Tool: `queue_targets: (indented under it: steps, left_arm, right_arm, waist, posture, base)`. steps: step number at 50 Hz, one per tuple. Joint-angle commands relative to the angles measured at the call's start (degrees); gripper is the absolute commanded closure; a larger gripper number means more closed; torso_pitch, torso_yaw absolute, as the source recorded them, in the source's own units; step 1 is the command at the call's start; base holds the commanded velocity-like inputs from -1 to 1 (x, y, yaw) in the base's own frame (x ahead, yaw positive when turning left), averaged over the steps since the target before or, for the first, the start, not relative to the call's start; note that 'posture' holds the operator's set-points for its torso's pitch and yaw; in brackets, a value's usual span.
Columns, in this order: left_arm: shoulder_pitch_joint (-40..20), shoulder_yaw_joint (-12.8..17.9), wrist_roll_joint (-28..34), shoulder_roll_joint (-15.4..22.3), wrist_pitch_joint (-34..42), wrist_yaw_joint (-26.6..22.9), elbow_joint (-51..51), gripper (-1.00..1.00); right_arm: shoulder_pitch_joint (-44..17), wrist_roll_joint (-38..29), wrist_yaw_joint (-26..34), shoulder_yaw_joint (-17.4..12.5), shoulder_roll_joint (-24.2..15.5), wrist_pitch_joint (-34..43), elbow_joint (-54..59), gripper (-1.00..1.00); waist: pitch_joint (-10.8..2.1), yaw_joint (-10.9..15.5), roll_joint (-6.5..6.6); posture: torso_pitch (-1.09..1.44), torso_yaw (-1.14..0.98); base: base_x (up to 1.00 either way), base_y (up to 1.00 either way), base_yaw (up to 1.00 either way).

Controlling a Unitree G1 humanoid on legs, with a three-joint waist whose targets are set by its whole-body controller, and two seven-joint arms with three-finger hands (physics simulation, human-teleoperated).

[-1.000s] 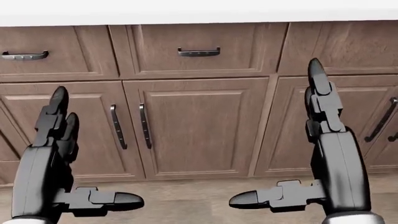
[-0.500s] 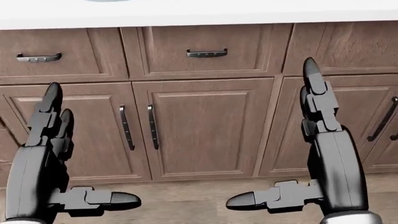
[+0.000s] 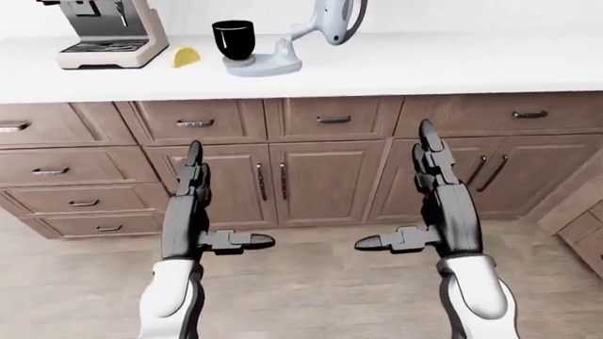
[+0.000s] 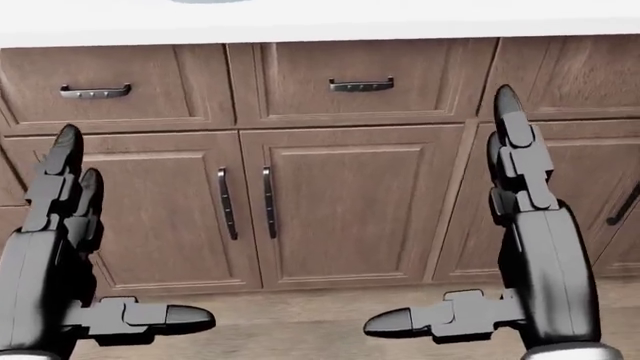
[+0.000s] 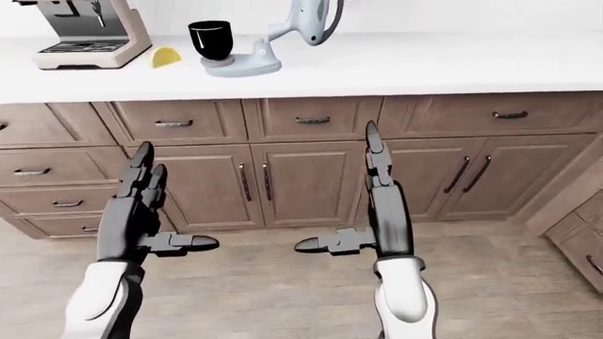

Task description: Place the cheese in the stand mixer bowl.

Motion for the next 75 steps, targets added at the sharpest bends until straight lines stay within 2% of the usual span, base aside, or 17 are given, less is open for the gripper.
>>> queue_targets:
  steps: [1,9,11,13,23,27,28,31,35,40,42,52,61,63,65,66,75]
  left_arm:
    - [-0.95,0.3,-0.17,0.26,-1.28,-0.06,-1.7,-1.0]
    - [-0.72,-0.09,0.38,0.13,-1.44,-0.02,-2.2,-1.0]
    - [-1.22,0.37,0.21,0.26,-1.59,-0.04,-1.69,-1.0]
    - [-1.51,1.06,-0.15,0.52,-0.57,-0.14,-2.74,-1.0]
    - [-0.59,3.07,-0.92,0.8,-1.13,0.13,-4.2,-1.0]
    - [-0.37,2.98,-0.9,0.71,-1.15,0.09,-4.42,-1.0]
    - [-0.38,2.98,-0.87,0.72,-1.1,0.08,-4.47,-1.0]
    - [-0.42,3.03,-0.89,0.7,-1.22,0.08,-4.33,-1.0]
    - [-0.83,3.48,-1.14,0.89,-0.62,0.1,-4.71,-1.0]
    - [-1.49,3.66,-1.12,1.13,-0.79,0.24,-3.7,-1.0]
    - [-1.53,3.64,-1.09,1.15,-0.81,0.29,-3.65,-1.0]
    - [-1.84,3.73,-1.0,1.34,-0.1,0.3,-4.22,-1.0]
    - [-1.76,4.06,-1.02,1.39,0.04,0.2,-4.42,-1.0]
    - [-1.69,4.12,-1.03,1.41,0.03,0.19,-4.49,-1.0]
    - [-1.51,4.01,-0.96,1.38,-0.38,0.14,-4.26,-1.0]
    - [-1.56,4.18,-1.03,1.41,-0.28,0.12,-4.32,-1.0]
    - [-0.9,4.11,-0.91,1.2,-0.75,0.13,-4.58,-1.0]
  right_arm:
    - [-0.67,-0.02,-0.32,-0.19,-0.06,-1.05,-1.68,-1.0]
    - [-0.03,0.38,-1.0,-0.73,0.1,-1.17,-3.03,-1.0]
    - [0.07,0.56,-1.17,-0.95,0.07,-1.17,-3.27,-1.0]
    - [-0.02,0.65,-1.22,-0.97,0.0,-1.19,-3.22,-1.0]
    - [-0.22,0.23,-1.56,-0.58,0.04,-0.29,-4.03,-1.0]
    - [-0.28,0.29,-1.55,-0.75,-0.01,-0.29,-3.97,-1.0]
    - [-0.28,0.33,-1.55,-0.81,-0.02,-0.32,-3.88,-1.0]
    - [-0.31,0.22,-1.46,-0.74,-0.07,-0.04,-4.3,-1.0]
    - [-0.19,0.1,-1.52,-0.58,0.01,-0.01,-4.4,-1.0]
    - [-0.29,-0.16,-1.53,-0.28,0.02,0.2,-4.43,-1.0]
    - [-0.33,-0.17,-1.54,-0.27,0.03,0.16,-4.29,-1.0]
    - [-0.69,-0.14,-1.29,-0.21,-0.04,0.41,-4.45,-1.0]
    - [-0.75,-0.12,-1.02,-0.14,-0.06,0.67,-4.79,-1.0]
    - [-0.73,-0.12,-1.0,-0.09,-0.03,0.68,-4.86,-1.0]
    - [-0.72,-0.15,-0.98,-0.05,-0.03,0.68,-4.87,-1.0]
    - [-0.74,-0.14,-0.97,-0.04,-0.03,0.64,-4.81,-1.0]
    - [-0.64,-0.17,-0.92,0.11,0.0,0.45,-4.82,-1.0]
  waist:
    - [-0.68,-0.2,0.0]
    - [-0.29,-0.16,2.84]
    - [-0.2,-0.31,4.79]
    - [-1.39,-0.24,8.93]
    - [-0.31,0.08,3.14]
    - [-0.64,0.0,-0.82]
    - [-0.5,-0.63,1.37]
    - [-1.07,-0.26,0.52]
    - [-0.31,-0.14,2.64]
    - [-1.84,-0.54,8.8]
    - [-0.22,-0.12,7.5]
    - [-0.79,-0.14,-0.48]
    - [-0.29,-0.27,3.04]
    - [-0.28,-0.45,5.15]
    - [-1.63,-0.27,9.89]
    - [-0.95,0.18,7.26]
    - [-0.18,0.01,2.85]
  posture:
    - [0.0,0.0]
    - [0.0,0.0]
    - [0.0,0.0]
    - [0.0,0.0]
    - [0.0,0.0]
    - [0.0,0.0]
    - [0.0,0.0]
    - [0.0,0.0]
    - [0.0,0.0]
    - [0.0,0.0]
    - [0.0,0.0]
    - [0.0,0.0]
    - [0.0,0.0]
    - [0.0,0.0]
    - [0.0,0.0]
    - [0.0,0.0]
    - [0.0,0.0]
  base:
    - [0.0,0.22,0.0]
    - [0.0,0.22,0.0]
    - [0.0,0.23,0.0]
    - [0.0,0.22,0.0]
    - [0.0,0.23,0.0]
    - [0.0,0.23,0.0]
    - [0.0,0.23,0.0]
    - [0.0,0.23,0.0]
    - [0.0,0.24,0.0]
    - [0.0,0.24,0.0]
    - [0.0,0.24,0.0]
    - [0.0,0.26,0.0]
    - [0.0,0.27,0.0]
    - [0.0,0.26,0.0]
    - [0.0,0.26,0.0]
    - [0.0,0.26,0.0]
    - [0.0,0.26,0.0]
